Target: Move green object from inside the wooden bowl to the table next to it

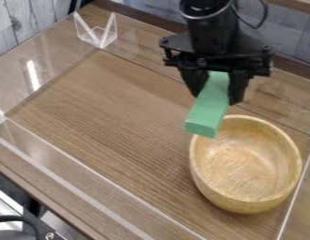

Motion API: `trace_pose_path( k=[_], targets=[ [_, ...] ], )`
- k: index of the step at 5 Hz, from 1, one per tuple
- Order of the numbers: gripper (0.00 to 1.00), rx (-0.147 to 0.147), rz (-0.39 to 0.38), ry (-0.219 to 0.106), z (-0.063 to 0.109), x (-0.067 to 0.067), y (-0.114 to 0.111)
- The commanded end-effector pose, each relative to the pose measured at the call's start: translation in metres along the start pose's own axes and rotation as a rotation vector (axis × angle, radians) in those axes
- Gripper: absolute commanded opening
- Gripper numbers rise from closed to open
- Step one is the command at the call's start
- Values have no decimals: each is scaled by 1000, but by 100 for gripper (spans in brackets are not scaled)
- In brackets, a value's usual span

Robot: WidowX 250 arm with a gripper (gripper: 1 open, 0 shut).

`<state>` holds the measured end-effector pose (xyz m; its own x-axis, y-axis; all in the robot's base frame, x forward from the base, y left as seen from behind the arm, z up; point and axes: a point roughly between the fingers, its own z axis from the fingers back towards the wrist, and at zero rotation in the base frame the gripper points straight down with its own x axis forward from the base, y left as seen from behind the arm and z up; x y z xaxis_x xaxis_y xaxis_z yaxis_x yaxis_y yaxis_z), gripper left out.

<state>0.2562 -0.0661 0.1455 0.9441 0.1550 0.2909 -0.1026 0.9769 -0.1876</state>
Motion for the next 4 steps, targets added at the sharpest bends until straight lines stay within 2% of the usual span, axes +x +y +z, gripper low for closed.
trace_pose_path(
  k=[1, 4],
  targets=[
    [0, -11, -7, -35, 5, 5, 2],
    [0, -33, -72, -67, 1, 4, -2]
  ],
)
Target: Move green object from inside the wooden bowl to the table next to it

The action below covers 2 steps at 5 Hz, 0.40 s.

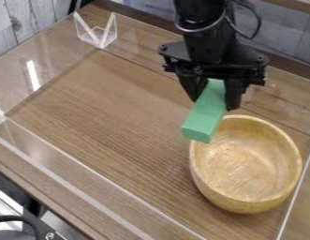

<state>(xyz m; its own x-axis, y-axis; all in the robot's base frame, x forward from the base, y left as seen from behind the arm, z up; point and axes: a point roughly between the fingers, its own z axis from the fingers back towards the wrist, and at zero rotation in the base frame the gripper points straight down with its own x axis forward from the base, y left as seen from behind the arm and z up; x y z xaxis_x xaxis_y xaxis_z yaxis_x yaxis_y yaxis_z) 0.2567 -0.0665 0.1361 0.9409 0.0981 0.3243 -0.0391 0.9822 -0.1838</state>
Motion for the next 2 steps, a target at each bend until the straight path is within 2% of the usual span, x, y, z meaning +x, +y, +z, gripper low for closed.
trace_pose_path(
  k=[1, 2],
  targets=[
    [0, -25, -39, -54, 12, 8, -4],
    [0, -10, -10, -72, 11, 11, -7]
  ],
)
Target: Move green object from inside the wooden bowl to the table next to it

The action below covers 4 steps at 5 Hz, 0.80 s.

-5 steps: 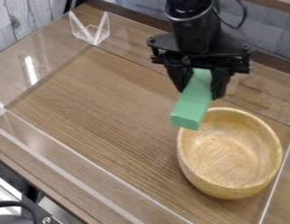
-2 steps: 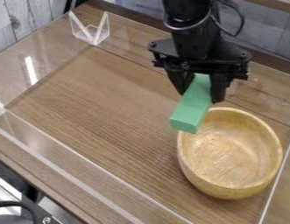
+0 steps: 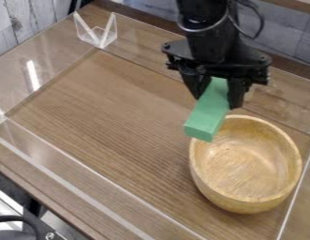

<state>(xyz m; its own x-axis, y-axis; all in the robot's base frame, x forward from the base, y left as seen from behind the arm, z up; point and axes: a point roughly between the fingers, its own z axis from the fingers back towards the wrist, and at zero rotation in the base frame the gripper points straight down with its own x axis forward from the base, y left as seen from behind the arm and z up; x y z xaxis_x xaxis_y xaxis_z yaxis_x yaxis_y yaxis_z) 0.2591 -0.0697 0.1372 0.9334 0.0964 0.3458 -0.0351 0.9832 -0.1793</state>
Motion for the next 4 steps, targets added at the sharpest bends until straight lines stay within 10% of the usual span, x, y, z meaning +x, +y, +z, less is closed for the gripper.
trace_pose_path(
  k=[1, 4],
  targets=[
    [0, 0, 23, -69, 11, 11, -7],
    [0, 16, 43, -117, 33, 16, -16]
  ],
)
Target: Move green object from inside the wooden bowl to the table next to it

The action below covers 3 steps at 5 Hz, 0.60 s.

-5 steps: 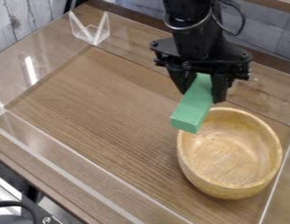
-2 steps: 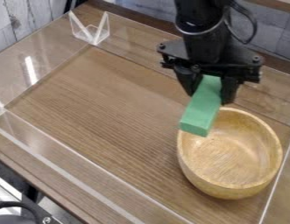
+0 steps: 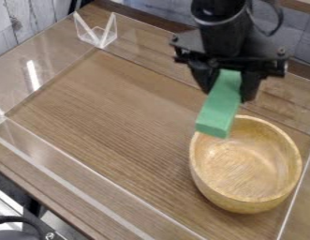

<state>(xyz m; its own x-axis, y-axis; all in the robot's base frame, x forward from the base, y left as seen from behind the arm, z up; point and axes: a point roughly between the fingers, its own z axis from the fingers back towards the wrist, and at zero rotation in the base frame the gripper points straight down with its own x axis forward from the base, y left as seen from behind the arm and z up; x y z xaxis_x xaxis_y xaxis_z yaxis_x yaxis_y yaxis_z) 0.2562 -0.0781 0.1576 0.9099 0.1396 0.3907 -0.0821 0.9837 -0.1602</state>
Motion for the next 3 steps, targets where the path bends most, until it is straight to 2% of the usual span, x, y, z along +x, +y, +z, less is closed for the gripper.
trace_pose_path(
  k=[1, 2, 3],
  targets=[
    [0, 9, 51, -84, 21, 17, 3],
    [0, -11, -5, -77, 31, 15, 5],
    [0, -42, -84, -67, 38, 4, -3]
  ],
)
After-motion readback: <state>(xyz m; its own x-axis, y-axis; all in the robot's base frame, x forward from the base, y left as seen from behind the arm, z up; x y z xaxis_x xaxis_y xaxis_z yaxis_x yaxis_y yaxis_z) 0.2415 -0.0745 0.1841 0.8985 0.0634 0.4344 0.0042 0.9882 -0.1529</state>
